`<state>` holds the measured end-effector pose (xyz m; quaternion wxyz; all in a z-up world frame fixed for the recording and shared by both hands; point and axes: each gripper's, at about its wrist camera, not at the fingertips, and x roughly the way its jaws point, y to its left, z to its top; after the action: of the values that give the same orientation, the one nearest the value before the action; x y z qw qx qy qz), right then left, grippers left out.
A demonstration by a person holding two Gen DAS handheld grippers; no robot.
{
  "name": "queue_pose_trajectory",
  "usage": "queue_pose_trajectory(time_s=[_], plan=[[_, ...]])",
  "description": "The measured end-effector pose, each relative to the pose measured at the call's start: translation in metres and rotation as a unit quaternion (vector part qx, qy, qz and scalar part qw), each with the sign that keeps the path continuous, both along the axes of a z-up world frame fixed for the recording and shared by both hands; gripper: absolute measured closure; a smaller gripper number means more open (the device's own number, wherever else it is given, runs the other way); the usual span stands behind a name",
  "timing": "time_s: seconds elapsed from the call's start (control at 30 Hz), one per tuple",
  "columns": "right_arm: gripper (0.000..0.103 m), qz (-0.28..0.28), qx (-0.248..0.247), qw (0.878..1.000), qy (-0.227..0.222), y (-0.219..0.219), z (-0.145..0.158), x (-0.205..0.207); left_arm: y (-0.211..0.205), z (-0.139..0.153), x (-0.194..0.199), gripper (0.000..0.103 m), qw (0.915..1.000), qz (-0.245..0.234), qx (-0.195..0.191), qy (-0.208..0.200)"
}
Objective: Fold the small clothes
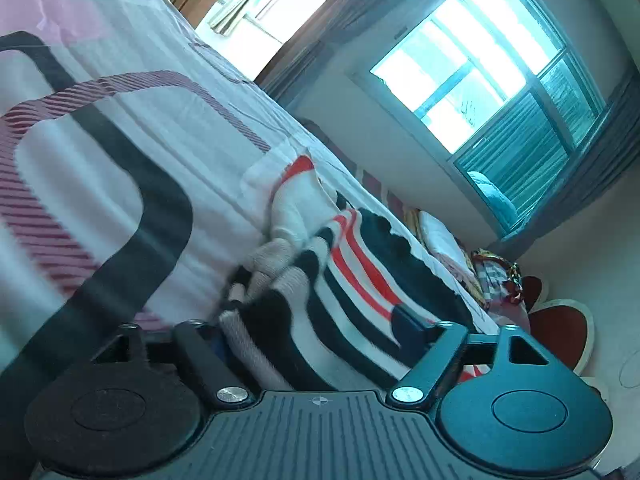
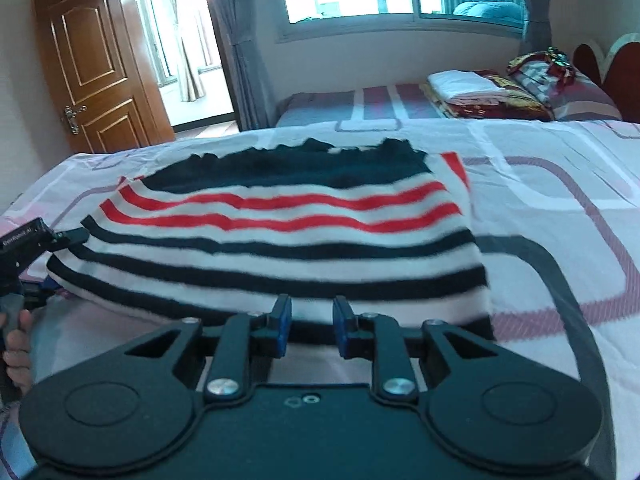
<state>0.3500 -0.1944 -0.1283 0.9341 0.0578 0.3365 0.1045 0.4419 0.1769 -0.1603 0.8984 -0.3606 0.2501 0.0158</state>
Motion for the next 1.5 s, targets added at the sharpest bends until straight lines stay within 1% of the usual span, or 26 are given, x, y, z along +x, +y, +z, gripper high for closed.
queue_pose_trajectory(time_s=[0.07, 0.1, 0.13, 0.2, 0.23, 0.27, 0.33, 0.37, 0.43, 0.47, 0.5, 0.53, 0.57, 0.63, 0.77, 0.9, 1.0, 1.03, 1.1, 1.13, 1.17, 1.27, 1.33, 1.4, 1.47, 1.5], plan=[[0.085, 0.005, 0.004, 1.000, -0.002, 0.007, 0.000, 0.015, 0.006, -0.003, 0.009, 0.051, 1.0000, 0.008, -0.003, 0.006], [0.086, 0.006, 0.007, 1.000, -0.002, 0.010, 0.000, 0.022, 0.009, -0.005, 0.012, 0.065, 0.9998, 0.012, -0.004, 0.012], [0.089, 0.008, 0.011, 1.000, -0.001, 0.014, -0.001, 0.030, 0.013, -0.008, 0.014, 0.068, 0.9998, 0.010, -0.014, 0.010], [0.094, 0.013, 0.008, 1.000, -0.002, 0.025, -0.004, 0.045, 0.013, -0.007, 0.016, 0.073, 0.9999, 0.004, -0.007, 0.012], [0.096, 0.017, 0.008, 1.000, -0.002, 0.031, -0.005, 0.050, 0.014, -0.006, 0.016, 0.077, 0.9998, 0.002, -0.013, 0.011], [0.096, 0.022, 0.008, 1.000, -0.003, 0.037, -0.006, 0.055, 0.017, -0.005, 0.013, 0.077, 0.9994, 0.007, -0.033, 0.006], [0.097, 0.032, 0.005, 0.999, -0.007, 0.046, -0.005, 0.061, 0.020, 0.000, 0.007, 0.078, 0.9987, 0.008, -0.049, -0.010], [0.097, 0.039, 0.008, 0.999, -0.009, 0.050, -0.004, 0.064, 0.020, 0.000, 0.006, 0.078, 0.9989, 0.006, -0.045, -0.010], [0.097, 0.049, 0.007, 0.999, -0.012, 0.057, -0.004, 0.067, 0.021, -0.009, 0.013, 0.078, 0.9991, 0.005, -0.040, 0.015], [0.097, 0.056, 0.008, 0.998, -0.011, 0.059, -0.006, 0.069, 0.024, -0.016, 0.014, 0.078, 0.9985, 0.005, -0.054, 0.014], [0.098, 0.062, 0.006, 0.998, -0.004, 0.061, -0.009, 0.072, 0.024, -0.016, 0.013, 0.078, 0.9981, 0.005, -0.061, 0.010], [0.099, 0.064, -0.005, 0.998, 0.011, 0.064, -0.015, 0.076, 0.023, -0.014, 0.015, 0.078, 0.9980, 0.004, -0.062, 0.009], [0.101, 0.065, -0.009, 0.998, 0.017, 0.063, -0.021, 0.077, 0.022, -0.015, 0.015, 0.078, 0.9978, 0.005, -0.066, 0.008], [0.101, 0.066, -0.002, 0.998, 0.014, 0.059, -0.022, 0.076, 0.023, -0.019, 0.015, 0.078, 0.9966, 0.008, -0.082, 0.004], [0.102, 0.072, -0.008, 0.997, 0.015, 0.059, -0.021, 0.076, 0.021, -0.024, 0.015, 0.078, 0.9961, 0.010, -0.088, 0.000], [0.102, 0.073, -0.012, 0.997, 0.011, 0.060, -0.023, 0.076, 0.023, -0.019, 0.011, 0.078, 0.9949, 0.012, -0.100, -0.011], [0.102, 0.069, 0.003, 0.998, 0.006, 0.058, -0.027, 0.077, 0.019, -0.005, 0.008, 0.078, 0.9952, 0.004, -0.093, -0.029], [0.103, 0.065, 0.014, 0.998, 0.005, 0.054, -0.028, 0.077, 0.016, 0.001, 0.009, 0.078, 0.9951, -0.001, -0.092, -0.037], [0.103, 0.055, 0.058, 0.997, 0.008, 0.042, -0.033, 0.077, 0.010, 0.013, 0.009, 0.078, 0.9933, -0.019, -0.100, -0.055], [0.103, 0.052, 0.075, 0.996, 0.011, 0.037, -0.035, 0.077, 0.007, 0.018, 0.011, 0.078, 0.9912, -0.037, -0.110, -0.064], [0.103, 0.050, 0.089, 0.995, 0.013, 0.034, -0.036, 0.077, 0.002, 0.024, 0.014, 0.078, 0.9903, -0.048, -0.110, -0.070], [0.103, 0.046, 0.116, 0.992, 0.022, 0.027, -0.038, 0.078, -0.021, 0.049, 0.022, 0.078, 0.9906, -0.087, -0.081, -0.068], [0.103, 0.045, 0.136, 0.989, 0.033, 0.022, -0.039, 0.081, -0.044, 0.069, 0.028, 0.078, 0.9887, -0.120, -0.059, -0.068], [0.103, 0.043, 0.161, 0.985, 0.044, 0.016, -0.041, 0.084, -0.076, 0.089, 0.036, 0.078, 0.9860, -0.152, -0.023, -0.063], [0.103, 0.036, 0.191, 0.979, 0.063, 0.007, -0.039, 0.087, -0.114, 0.099, 0.046, 0.078, 0.9814, -0.185, 0.012, -0.051], [0.102, 0.026, 0.206, 0.976, 0.062, 0.000, -0.034, 0.085, -0.131, 0.102, 0.051, 0.078, 0.9794, -0.196, 0.025, -0.043]])
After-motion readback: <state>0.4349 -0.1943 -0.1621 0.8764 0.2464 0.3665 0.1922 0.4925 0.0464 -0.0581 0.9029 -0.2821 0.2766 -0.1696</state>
